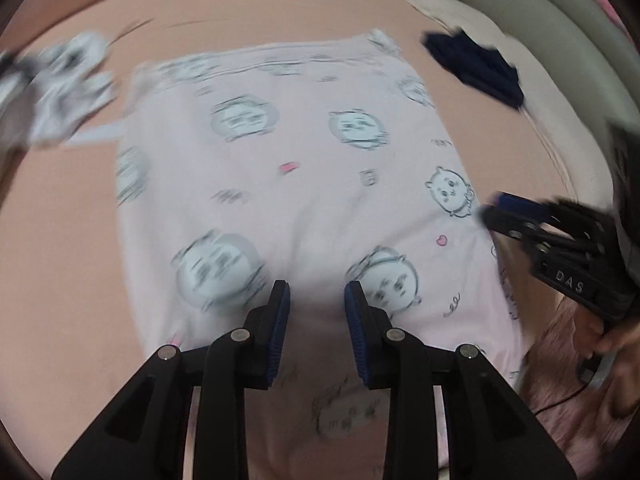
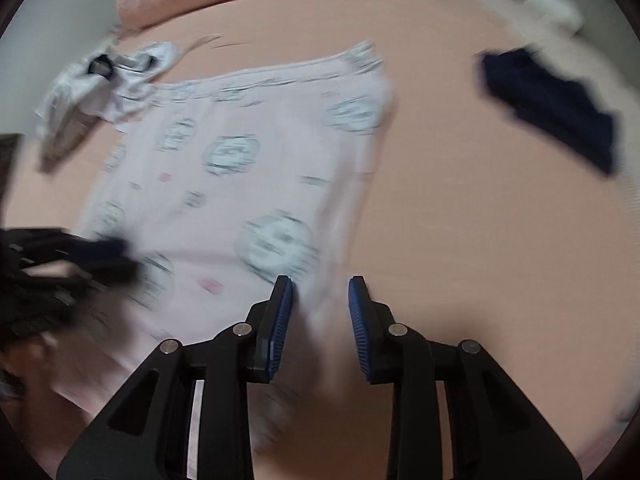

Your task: Fold clothes

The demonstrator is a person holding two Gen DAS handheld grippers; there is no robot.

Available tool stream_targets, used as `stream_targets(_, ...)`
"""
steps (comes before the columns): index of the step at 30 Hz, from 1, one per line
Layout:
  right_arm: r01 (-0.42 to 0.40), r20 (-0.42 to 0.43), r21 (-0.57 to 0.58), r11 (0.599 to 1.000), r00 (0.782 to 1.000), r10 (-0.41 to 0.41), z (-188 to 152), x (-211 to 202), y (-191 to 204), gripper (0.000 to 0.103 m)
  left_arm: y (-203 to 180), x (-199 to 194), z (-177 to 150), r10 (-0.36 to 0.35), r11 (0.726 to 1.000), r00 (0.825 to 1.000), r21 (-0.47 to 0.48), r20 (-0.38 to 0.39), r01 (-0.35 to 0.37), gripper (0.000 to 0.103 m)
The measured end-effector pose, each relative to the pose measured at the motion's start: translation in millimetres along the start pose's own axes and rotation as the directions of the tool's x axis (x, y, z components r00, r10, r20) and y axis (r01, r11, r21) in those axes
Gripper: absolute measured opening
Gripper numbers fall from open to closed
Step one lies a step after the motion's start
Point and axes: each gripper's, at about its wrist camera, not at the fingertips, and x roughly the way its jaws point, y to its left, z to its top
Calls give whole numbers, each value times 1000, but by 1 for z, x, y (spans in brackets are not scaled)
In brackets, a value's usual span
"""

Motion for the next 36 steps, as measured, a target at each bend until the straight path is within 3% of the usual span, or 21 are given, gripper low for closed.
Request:
stream_targets(1, -12, 15, -1, 1000, 1000, 12, -1, -10, 2, 33, -3, -7, -1, -12, 1000, 1000, -5, 27, 12, 31)
stream_targets(3, -126, 20, 47, 991, 992, 125, 5, -6, 24, 33, -11, -17, -3, -38, 999, 997, -7, 72, 38, 31)
stream_targets(5, -227, -17, 89, 970, 973, 229, 0, 3, 41, 31, -20, -6, -5, -44, 999, 999, -11, 25, 44, 31)
stream_targets(8, -201, -71, 38, 979, 977, 203, -19, 18, 57, 27, -27, 7, -18, 68, 996, 996, 61, -58, -65, 31)
stream_targets(10, -156, -73, 20, 988, 985, 157, -28, 12, 50, 26, -16, -7, -25, 153, 988, 986, 37, -68, -151, 31)
stream_targets(13, -95, -62, 26, 995, 993, 97, -38, -7, 42, 29, 0, -20, -37, 115, 989, 992, -85, -50, -119, 31)
stream_targets(15, -165, -25, 33, 986, 986, 166, -49, -26, 50, 29, -6, -19, -44, 67, 990, 997, -123, -30, -70, 31)
stream_targets(17, -189, -39, 8, 982, 981, 189, -58, -30, 64, 24, -14, -18, -54, 110, 985, 994, -128, -24, -112, 31)
stream_targets(20, -8, -33, -78, 997, 999, 6, -71, -31, 69, 26, 2, -28, -73, 150, 960, 988, -235, -31, -153, 31)
stream_targets(22, 0, -31, -13, 1000, 1000, -1, -77, -41, 52, 26, 10, -39, -82, 166, 944, 986, -289, -9, -162, 31)
stream_targets(24, -88, -5, 57, 994, 996, 89, -72, -41, 51, 26, 1, -43, -85, 94, 956, 995, -281, 30, -82, 31)
stream_targets(26, -221, 0, 121, 968, 975, 223, -66, -38, 50, 26, -16, -40, -84, 34, 972, 998, -232, 48, -22, 31)
stream_targets(27, -267, -10, 139, 954, 963, 271, -56, -23, 63, 26, -29, -35, -84, 45, 980, 998, -195, 40, -36, 32)
stream_targets(28, -274, -31, 131, 953, 960, 280, -44, -3, 82, 26, -32, -29, -87, 81, 983, 997, -167, 9, -79, 32)
stream_targets(29, -250, -56, 108, 962, 965, 257, -48, -2, 83, 25, -28, -24, -92, 118, 981, 993, -149, -31, -121, 43)
stream_targets(30, -211, -78, 82, 974, 973, 217, -53, 1, 83, 25, -21, -23, -96, 110, 979, 993, -165, -52, -117, 49)
stream_targets(32, -155, -95, 54, 986, 983, 160, -63, 1, 76, 23, -5, -32, -100, 69, 973, 996, -218, -57, -80, 49)
stream_targets(33, -151, -92, 60, 987, 983, 157, -66, -3, 70, 23, -3, -40, -101, 125, 965, 991, -225, -48, -133, 49)
stream_targets(34, -154, -81, 75, 985, 984, 160, -68, -7, 66, 24, -2, -46, -101, 141, 961, 990, -239, -25, -143, 47)
stream_targets(36, -194, -43, 115, 974, 979, 200, -65, -16, 58, 24, -1, -55, -100, 98, 959, 995, -269, 29, -87, 47)
